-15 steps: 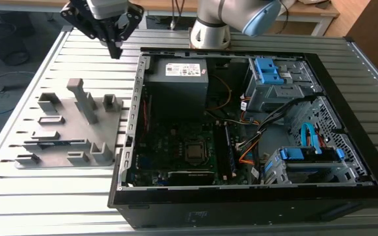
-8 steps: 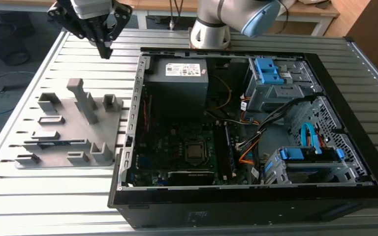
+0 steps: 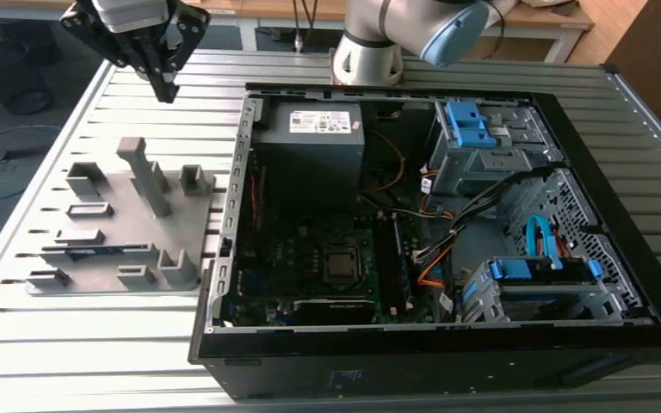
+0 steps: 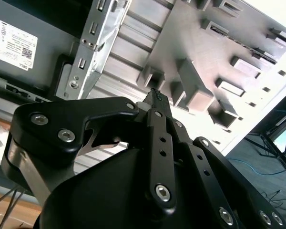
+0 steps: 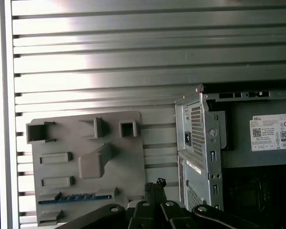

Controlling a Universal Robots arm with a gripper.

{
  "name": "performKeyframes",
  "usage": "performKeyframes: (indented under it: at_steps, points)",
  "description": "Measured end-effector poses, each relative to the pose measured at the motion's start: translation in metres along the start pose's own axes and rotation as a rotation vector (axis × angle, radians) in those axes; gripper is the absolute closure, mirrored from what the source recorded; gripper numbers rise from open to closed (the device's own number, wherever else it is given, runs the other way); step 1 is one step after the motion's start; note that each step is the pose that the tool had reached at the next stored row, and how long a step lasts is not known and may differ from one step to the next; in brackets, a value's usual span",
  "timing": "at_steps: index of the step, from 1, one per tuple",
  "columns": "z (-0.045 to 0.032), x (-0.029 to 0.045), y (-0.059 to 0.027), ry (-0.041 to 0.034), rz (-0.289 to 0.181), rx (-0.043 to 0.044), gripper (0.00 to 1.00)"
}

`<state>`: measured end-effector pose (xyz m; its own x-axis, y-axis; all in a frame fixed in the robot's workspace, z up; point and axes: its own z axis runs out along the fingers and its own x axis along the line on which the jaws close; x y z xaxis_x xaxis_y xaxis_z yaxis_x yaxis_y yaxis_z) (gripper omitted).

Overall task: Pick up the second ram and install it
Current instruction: 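Reach for the second ram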

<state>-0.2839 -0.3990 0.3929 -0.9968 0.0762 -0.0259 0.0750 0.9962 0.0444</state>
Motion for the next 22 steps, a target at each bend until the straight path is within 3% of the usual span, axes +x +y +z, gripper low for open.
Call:
performKeyframes:
  at_steps: [11, 22]
  points:
    - [-0.0002, 0.0285, -0.0021, 0.0000, 0.000, 0.0002, 0.90]
    - [0.0023, 0.0448, -0.0040, 0.0000, 0.000, 0.0002, 0.90]
